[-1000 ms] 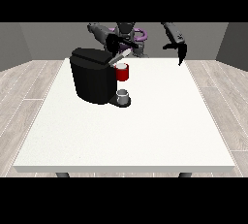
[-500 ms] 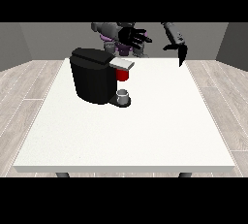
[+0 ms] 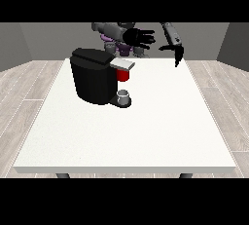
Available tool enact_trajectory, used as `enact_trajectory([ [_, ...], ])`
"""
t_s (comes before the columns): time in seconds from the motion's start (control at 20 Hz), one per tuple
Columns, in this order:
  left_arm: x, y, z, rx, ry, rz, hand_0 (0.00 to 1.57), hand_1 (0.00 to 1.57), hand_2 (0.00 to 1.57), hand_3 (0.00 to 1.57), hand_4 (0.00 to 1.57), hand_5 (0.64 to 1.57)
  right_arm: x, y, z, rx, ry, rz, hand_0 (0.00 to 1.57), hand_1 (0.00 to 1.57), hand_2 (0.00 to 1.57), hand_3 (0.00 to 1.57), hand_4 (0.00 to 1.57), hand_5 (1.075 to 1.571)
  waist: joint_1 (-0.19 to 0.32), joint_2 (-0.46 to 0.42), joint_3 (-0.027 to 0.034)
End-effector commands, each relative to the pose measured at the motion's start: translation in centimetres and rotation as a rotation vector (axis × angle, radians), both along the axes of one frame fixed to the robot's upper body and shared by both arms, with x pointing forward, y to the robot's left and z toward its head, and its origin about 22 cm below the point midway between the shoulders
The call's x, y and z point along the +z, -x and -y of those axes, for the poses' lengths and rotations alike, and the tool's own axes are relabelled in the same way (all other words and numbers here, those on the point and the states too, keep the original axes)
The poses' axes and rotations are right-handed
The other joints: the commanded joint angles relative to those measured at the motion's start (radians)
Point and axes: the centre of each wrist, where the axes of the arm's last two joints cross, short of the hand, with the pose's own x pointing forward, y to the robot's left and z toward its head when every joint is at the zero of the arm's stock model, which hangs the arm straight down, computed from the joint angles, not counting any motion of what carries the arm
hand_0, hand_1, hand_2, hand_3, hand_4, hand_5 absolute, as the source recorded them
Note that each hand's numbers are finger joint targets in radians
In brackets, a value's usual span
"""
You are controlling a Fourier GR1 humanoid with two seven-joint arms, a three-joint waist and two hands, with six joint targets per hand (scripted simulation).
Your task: Insert the coffee pod into the coffee machine and close the lid
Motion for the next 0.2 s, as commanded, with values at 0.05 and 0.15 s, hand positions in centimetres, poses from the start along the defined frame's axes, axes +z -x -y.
enact_trajectory([
  [0.05,-1.8,1.5,0.0,-0.012,0.002,-0.054,0.00,0.00,0.00,0.00,0.17,1.571,-3.7,3.3,-1.5,0.168,0.008,-0.034,0.00,0.00,0.00,0.00,0.49,1.571,0.006,-0.056,0.0001],
  [0.15,-1.0,0.6,-0.6,0.011,0.001,-0.025,0.00,0.00,0.00,0.00,0.17,1.571,-5.4,5.1,-1.6,0.248,-0.064,-0.065,0.00,0.00,0.00,0.00,0.46,1.571,-0.006,-0.027,0.0002],
])
